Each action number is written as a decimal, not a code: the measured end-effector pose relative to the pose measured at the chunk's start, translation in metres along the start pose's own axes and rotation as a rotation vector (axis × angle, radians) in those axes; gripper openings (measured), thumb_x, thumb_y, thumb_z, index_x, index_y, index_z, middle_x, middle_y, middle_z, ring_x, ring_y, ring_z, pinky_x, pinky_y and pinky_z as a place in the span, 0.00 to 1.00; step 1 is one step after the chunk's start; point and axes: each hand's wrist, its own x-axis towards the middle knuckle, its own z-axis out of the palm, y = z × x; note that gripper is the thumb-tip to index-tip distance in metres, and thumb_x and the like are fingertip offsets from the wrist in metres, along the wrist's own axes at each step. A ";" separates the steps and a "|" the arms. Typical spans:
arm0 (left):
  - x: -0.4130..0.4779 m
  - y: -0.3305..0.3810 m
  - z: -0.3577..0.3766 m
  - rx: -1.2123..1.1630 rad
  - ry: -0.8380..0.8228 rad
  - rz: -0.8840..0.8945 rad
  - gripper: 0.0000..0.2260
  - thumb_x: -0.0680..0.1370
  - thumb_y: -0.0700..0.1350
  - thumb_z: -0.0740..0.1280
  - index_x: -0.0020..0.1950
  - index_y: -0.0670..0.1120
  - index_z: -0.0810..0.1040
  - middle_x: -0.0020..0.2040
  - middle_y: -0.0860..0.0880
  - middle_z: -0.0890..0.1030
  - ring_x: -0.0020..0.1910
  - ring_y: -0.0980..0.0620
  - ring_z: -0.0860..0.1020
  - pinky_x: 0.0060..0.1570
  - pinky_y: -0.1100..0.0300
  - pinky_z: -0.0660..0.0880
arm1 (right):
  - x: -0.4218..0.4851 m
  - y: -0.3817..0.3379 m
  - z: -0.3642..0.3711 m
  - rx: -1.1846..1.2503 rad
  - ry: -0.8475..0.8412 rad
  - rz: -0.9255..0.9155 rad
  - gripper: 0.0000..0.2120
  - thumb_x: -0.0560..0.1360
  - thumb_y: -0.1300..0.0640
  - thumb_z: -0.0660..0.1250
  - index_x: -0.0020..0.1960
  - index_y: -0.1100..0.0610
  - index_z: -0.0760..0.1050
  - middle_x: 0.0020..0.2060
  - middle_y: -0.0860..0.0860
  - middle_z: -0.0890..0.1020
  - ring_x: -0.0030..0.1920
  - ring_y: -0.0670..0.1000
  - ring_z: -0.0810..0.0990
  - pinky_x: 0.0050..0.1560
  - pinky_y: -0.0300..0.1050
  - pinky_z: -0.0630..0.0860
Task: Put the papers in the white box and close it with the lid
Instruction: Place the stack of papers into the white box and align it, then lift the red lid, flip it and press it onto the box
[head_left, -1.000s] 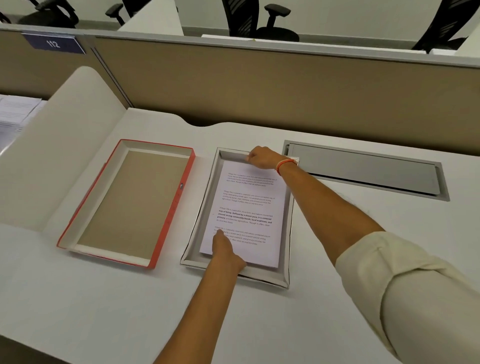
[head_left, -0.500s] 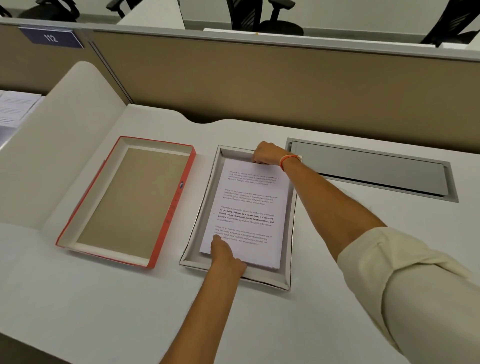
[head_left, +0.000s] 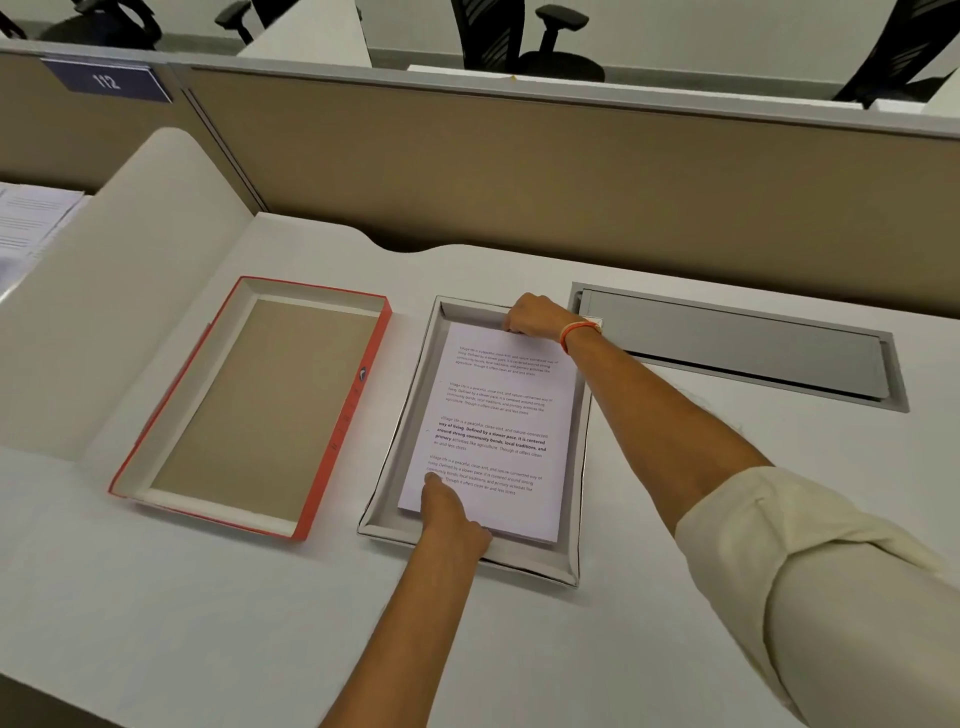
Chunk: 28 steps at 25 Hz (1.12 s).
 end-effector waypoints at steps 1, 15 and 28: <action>-0.001 0.000 -0.001 -0.006 -0.005 0.001 0.16 0.80 0.57 0.55 0.57 0.52 0.78 0.52 0.46 0.81 0.54 0.42 0.78 0.62 0.43 0.74 | -0.001 -0.001 -0.001 -0.009 -0.002 -0.009 0.15 0.77 0.59 0.63 0.60 0.66 0.75 0.50 0.57 0.77 0.48 0.54 0.74 0.47 0.44 0.70; -0.056 0.068 -0.001 0.483 -0.175 0.054 0.35 0.78 0.59 0.62 0.78 0.41 0.56 0.77 0.39 0.61 0.76 0.39 0.61 0.73 0.45 0.61 | -0.077 -0.020 -0.013 -0.112 0.095 -0.154 0.18 0.83 0.62 0.52 0.66 0.68 0.72 0.67 0.62 0.75 0.66 0.62 0.74 0.69 0.53 0.69; -0.022 0.198 -0.067 0.761 -0.088 0.804 0.09 0.77 0.44 0.66 0.54 0.42 0.80 0.51 0.43 0.80 0.52 0.44 0.78 0.60 0.50 0.75 | -0.126 -0.079 0.031 0.249 0.274 -0.197 0.18 0.83 0.58 0.54 0.69 0.60 0.73 0.69 0.56 0.75 0.69 0.56 0.73 0.70 0.49 0.68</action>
